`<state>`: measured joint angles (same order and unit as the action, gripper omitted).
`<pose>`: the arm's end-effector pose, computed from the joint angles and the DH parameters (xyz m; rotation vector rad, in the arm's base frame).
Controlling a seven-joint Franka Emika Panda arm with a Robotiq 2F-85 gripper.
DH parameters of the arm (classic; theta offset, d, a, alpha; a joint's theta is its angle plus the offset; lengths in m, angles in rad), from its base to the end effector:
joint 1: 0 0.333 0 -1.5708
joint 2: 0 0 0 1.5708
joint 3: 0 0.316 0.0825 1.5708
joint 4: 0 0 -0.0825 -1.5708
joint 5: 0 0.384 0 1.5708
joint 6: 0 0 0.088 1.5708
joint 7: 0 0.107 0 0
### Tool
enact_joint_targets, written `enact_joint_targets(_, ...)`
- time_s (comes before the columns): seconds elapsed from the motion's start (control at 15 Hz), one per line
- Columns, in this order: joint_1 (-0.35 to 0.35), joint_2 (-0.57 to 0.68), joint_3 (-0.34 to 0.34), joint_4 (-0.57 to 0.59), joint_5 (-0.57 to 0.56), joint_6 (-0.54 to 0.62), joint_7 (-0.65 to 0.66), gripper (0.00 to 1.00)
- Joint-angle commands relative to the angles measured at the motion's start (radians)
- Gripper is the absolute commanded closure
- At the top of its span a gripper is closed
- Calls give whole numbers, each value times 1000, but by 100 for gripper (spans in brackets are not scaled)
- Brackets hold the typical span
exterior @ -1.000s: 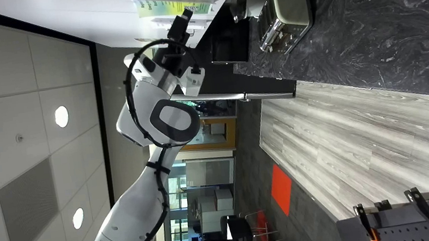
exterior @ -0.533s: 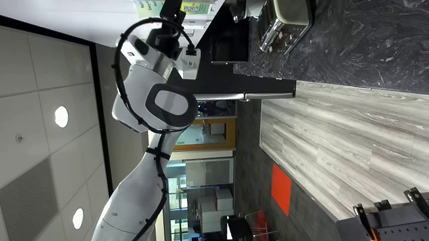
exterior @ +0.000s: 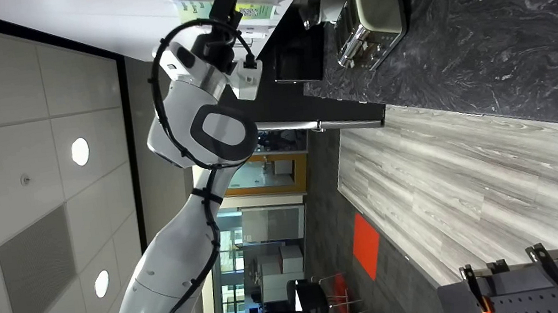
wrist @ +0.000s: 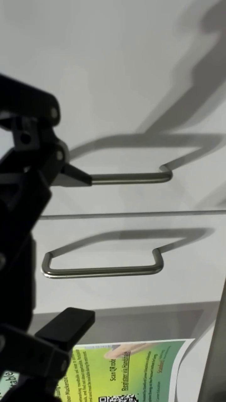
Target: Open the top left cupboard door
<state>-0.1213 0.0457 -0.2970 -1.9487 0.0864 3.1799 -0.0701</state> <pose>0.5579 -0.2525 0.6046 2.3691 -0.5142 1.5992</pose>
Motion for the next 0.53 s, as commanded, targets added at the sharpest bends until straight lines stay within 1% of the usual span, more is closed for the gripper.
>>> enact_joint_targets(0.0,-30,-23,44,-31,-15,21,27,0)
enact_joint_targets(0.07,-31,-32,51,-42,-16,17,25,0)
enact_joint_targets(0.13,4,-37,21,-58,-29,25,37,0)
enact_joint_targets(0.2,-24,-50,65,-75,-21,18,21,0)
enact_joint_targets(0.27,12,-48,34,-89,-41,47,38,0)
enact_joint_targets(0.47,21,-20,29,-81,-58,86,51,0)
